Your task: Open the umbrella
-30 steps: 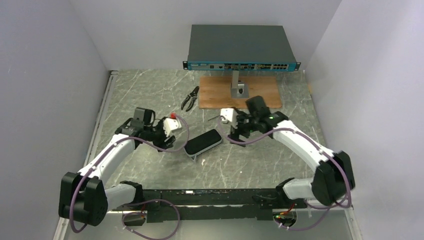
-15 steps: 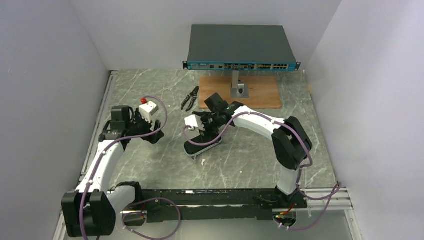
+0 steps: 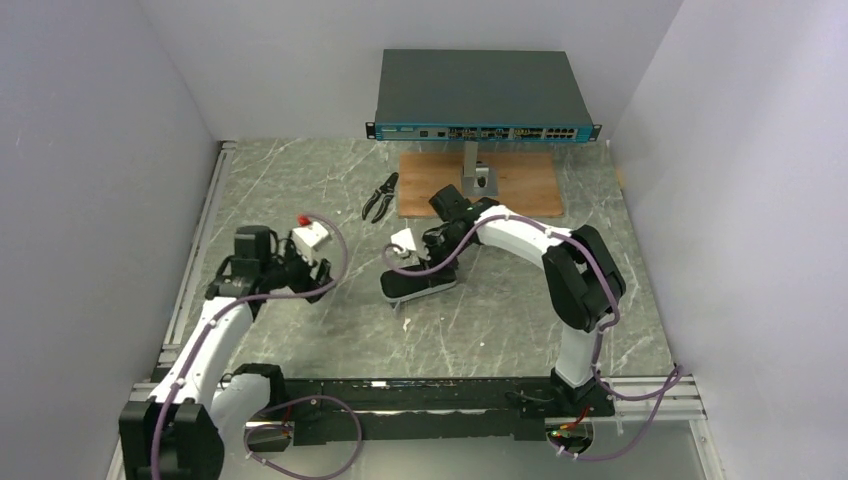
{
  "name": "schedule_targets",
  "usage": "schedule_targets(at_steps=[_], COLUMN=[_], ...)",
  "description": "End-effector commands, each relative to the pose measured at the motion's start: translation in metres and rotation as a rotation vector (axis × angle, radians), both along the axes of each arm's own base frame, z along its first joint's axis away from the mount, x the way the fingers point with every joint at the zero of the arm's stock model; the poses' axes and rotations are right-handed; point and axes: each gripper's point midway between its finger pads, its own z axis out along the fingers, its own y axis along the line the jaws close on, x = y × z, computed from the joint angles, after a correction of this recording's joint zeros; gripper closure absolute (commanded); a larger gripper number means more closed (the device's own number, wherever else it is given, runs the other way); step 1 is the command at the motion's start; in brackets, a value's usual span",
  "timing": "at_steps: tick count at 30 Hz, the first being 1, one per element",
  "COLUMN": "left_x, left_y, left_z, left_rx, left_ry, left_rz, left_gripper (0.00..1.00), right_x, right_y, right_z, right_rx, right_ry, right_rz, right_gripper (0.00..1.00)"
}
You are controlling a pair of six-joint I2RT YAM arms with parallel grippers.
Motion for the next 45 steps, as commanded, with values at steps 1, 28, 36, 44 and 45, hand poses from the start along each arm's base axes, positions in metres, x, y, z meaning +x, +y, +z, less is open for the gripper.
schedule_targets(at_steps=[1,28,36,44,45], left_x=[-0.012,0.022,0.016,0.012,0.01], left_y=[-0.04,-0.199,-0.215,-0.213,-0.211], left_z=[-0.004,-0.045,-0.046,-0.068,-0.072], left_rx=[0.087,-0.072,-0.184,-0.201,-0.2], left_ry=[-0.142,-0.026,0.027,0.1,0.11], left_rz=[-0.233,-0.192,-0.189,-0.137,-0.128], left_gripper=[0.33,0.67,0.67,0.67,0.67], right_x=[0.005,-0.024,-0.028,-0.033,-0.034], right_y=[-0.046,-0.098,-0.096,-0.095,-0.096], right_z=[-0.014,-0.03,-0.033,-0.034,-0.035], right_rx=[-0.065,-0.048,-0.044,-0.04,-0.041], right_ry=[0.107,0.152,0.182,0.202,0.205], right_rz=[-0.102,-0.533,-0.539,-0.537,-0.535], right_gripper=[0.5,0.53,0.54,0.55,0.55])
